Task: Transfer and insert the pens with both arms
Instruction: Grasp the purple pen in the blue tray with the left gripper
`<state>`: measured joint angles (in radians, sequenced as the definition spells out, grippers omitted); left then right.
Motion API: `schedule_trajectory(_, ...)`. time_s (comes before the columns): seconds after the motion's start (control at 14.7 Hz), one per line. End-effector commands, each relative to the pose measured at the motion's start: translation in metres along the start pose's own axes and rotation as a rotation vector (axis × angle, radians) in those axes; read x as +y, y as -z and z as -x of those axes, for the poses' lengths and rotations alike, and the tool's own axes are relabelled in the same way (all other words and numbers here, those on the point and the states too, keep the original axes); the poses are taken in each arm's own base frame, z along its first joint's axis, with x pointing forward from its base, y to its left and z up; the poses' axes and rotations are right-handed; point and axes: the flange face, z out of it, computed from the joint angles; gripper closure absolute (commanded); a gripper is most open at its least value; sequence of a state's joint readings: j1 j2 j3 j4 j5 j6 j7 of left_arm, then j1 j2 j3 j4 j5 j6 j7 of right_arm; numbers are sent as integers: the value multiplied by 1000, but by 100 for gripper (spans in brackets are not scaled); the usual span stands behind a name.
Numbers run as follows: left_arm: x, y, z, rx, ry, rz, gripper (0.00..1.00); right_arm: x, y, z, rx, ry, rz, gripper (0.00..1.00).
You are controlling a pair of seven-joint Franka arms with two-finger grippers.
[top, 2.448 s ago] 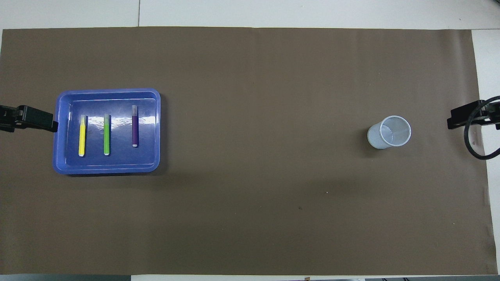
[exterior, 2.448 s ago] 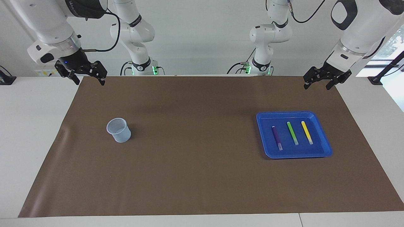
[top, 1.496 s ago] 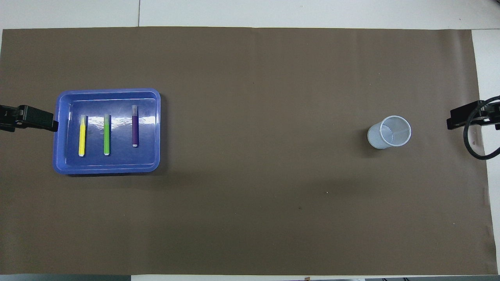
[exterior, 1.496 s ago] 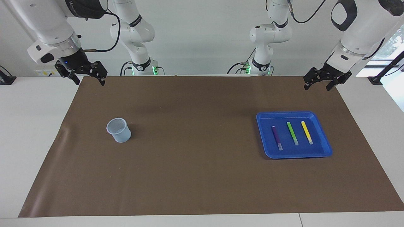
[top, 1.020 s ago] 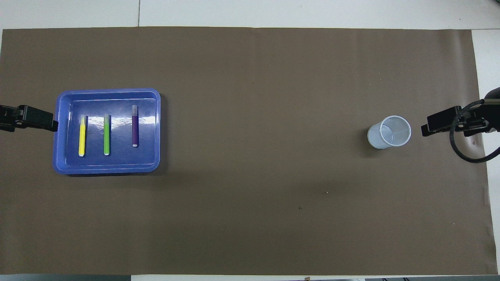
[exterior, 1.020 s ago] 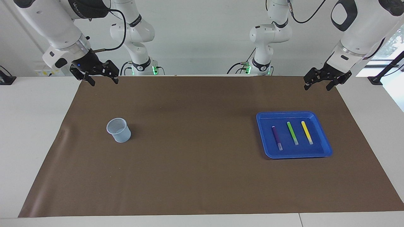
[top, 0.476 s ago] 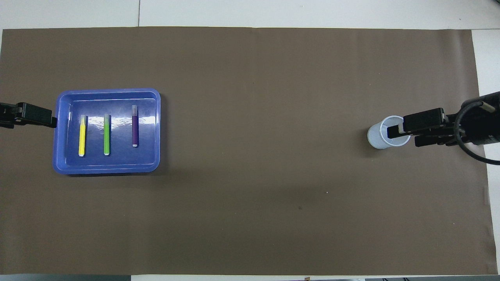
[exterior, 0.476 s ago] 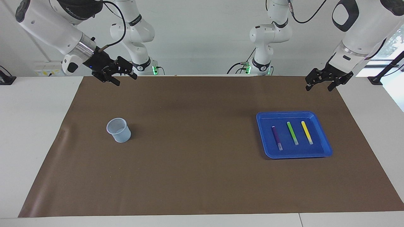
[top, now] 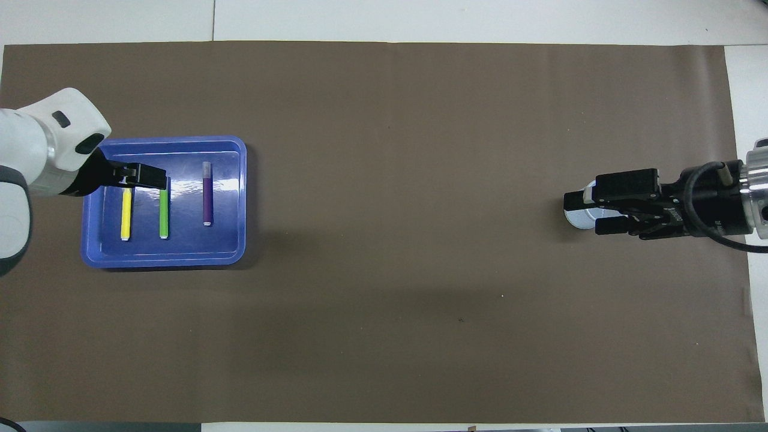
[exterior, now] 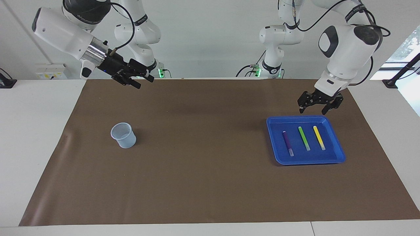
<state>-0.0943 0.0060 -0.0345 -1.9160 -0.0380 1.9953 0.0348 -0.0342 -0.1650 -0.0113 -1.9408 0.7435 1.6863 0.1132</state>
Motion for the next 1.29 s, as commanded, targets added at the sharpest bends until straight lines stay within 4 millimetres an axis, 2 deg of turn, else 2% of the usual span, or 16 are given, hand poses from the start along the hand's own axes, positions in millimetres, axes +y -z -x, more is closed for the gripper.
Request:
schedule_trajectory(0.0, 7, -46, -10, 12, 18, 0, 0, -1, -4, 9, 9, -17, -24, 0)
schedule_trajectory(0.27, 3, -116, -11, 55, 24, -4, 0, -8, -9, 11, 2, -1, -21, 0)
schedule_trajectory(0.68, 3, -183, -18, 47, -29, -53, 1, -8, -9, 11, 5, -2, -23, 0)
schedule_trajectory(0.82, 6, -191, -18, 39, -35, -52, 4, -8, -9, 11, 5, -2, -22, 0)
schedule_trajectory(0.88, 6, -194, -19, 42, -35, -52, 11, -8, -9, 11, 5, -2, -22, 0)
schedule_trajectory(0.95, 7, -194, -19, 47, -37, -51, 26, -8, -9, 11, 5, -2, -22, 0)
schedule_trajectory(1.02, 7, -194, -19, 45, -35, -51, 48, -8, -9, 11, 5, -2, -22, 0)
schedule_trajectory(1.16, 7, -195, -17, 36, -26, -51, 100, -8, -9, 12, 7, -1, -22, 0)
schedule_trajectory(1.22, 8, -197, -15, 27, -27, -51, 100, -8, -9, 12, 8, -1, -22, 0)
